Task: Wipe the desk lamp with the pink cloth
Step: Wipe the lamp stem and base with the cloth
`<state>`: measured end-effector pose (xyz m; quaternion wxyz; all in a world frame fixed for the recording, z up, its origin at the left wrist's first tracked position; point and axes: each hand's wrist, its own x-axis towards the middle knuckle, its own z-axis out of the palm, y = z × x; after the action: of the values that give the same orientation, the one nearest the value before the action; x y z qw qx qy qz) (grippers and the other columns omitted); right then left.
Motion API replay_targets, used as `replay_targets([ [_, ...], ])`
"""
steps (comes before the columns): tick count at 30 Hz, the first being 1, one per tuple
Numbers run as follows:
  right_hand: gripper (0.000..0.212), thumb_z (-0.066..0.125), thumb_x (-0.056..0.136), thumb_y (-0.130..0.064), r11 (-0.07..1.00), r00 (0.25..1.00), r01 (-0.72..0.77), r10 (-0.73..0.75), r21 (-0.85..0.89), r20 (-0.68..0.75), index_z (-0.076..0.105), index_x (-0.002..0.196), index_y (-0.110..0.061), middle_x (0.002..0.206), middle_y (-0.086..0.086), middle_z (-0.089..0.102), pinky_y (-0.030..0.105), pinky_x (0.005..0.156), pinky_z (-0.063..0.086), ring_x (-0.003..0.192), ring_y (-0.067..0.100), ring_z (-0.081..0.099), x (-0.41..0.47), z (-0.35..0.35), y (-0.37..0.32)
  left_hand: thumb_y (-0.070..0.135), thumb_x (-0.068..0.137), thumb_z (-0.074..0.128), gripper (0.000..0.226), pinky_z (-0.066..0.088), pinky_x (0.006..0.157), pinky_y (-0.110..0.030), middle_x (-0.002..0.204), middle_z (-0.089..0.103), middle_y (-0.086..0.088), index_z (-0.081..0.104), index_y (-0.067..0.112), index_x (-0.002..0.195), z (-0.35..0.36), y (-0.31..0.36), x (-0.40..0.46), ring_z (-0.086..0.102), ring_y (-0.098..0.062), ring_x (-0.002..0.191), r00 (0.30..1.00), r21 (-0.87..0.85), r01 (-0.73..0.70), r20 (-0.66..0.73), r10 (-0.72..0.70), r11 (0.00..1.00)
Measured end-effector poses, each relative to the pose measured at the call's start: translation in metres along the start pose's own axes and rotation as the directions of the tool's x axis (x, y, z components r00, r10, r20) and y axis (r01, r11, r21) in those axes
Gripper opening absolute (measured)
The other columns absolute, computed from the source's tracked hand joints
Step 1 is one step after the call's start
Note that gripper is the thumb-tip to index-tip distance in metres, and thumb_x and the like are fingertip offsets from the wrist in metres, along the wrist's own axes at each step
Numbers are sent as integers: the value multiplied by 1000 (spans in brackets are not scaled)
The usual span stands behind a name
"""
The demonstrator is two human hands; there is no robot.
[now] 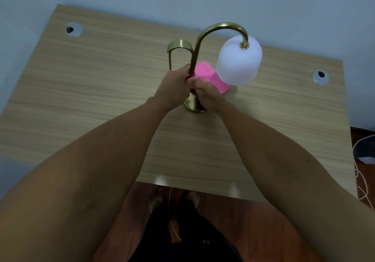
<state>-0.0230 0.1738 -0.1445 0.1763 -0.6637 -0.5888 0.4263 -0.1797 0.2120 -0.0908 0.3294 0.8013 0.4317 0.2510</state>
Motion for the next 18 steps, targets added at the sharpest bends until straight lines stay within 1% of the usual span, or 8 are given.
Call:
replay_targets([
  [2, 44, 35, 103, -3, 998, 992, -59, 61, 19, -109, 55, 140, 8, 141, 34, 54, 43, 118, 41, 127, 40, 56, -13, 3, 10, 19, 99, 61, 14, 48, 62, -23, 77, 66, -6, 64, 5, 98, 1, 0, 0, 61, -15, 65, 1000, 3, -11, -4, 11, 1000],
  [4, 48, 39, 105, -1, 990, 966, -130, 115, -48, -229, 46, 153, -4, 162, 21, 38, 34, 126, 24, 151, 34, 36, -27, 10, 19, 21, 99, 61, 15, 54, 65, -33, 75, 65, -4, 64, 6, 98, 1, 1, -2, 61, -16, 64, 1000, -1, -23, -4, 23, 1000],
  [6, 51, 44, 106, -3, 989, 944, -131, 103, -69, -313, 42, 156, -10, 165, 18, 33, 41, 128, 26, 154, 33, 31, -45, 31, 17, 21, 99, 61, 16, 57, 67, -41, 75, 67, -7, 64, 5, 97, 0, 2, -3, 64, -22, 66, 1000, -6, -21, -11, 21, 1000],
  [8, 47, 44, 110, -11, 988, 895, -147, 156, 54, -418, 43, 157, -19, 160, 21, 40, 49, 123, 36, 149, 33, 39, -63, 66, 5, 22, 98, 61, 16, 56, 68, -45, 76, 68, -9, 63, 6, 97, -1, 3, -4, 65, -26, 68, 1000, -15, -7, -14, 6, 1000],
  [11, 64, 29, 99, 6, 984, 799, -178, 131, -23, -587, 27, 162, -6, 169, 24, 17, 55, 128, 21, 158, 37, 9, -80, 119, -11, 21, 98, 61, 16, 55, 68, -47, 77, 69, -11, 63, 5, 97, -2, 3, -4, 65, -29, 70, 1000, -14, 3, -11, -3, 1000],
  [13, 73, 18, 88, 2, 985, 807, -162, 94, -65, -582, 20, 161, 2, 169, 26, 12, 56, 129, 9, 158, 42, 3, -81, 136, -24, 22, 99, 59, 17, 56, 69, -46, 78, 68, -11, 63, 6, 97, -3, 4, -4, 65, -28, 70, 1000, -8, 9, 15, -9, 1000],
  [15, 77, 22, 86, -6, 974, 852, -164, 58, -159, -521, 19, 163, -1, 171, 23, 13, 54, 130, 5, 159, 41, 3, -73, 136, -35, 24, 100, 58, 18, 58, 73, -46, 80, 69, -9, 63, 7, 98, -4, 4, -2, 67, -26, 73, 999, 7, 28, 41, -28, 1000],
  [18, 71, 38, 87, -9, 945, 866, -137, -31, -297, -499, 36, 158, -6, 165, 20, 34, 56, 128, 20, 156, 36, 25, -56, 120, -32, 31, 99, 55, 19, 58, 77, -47, 82, 69, -5, 62, 14, 98, -4, 4, 0, 68, -25, 77, 996, 28, 65, 64, -66, 998],
])
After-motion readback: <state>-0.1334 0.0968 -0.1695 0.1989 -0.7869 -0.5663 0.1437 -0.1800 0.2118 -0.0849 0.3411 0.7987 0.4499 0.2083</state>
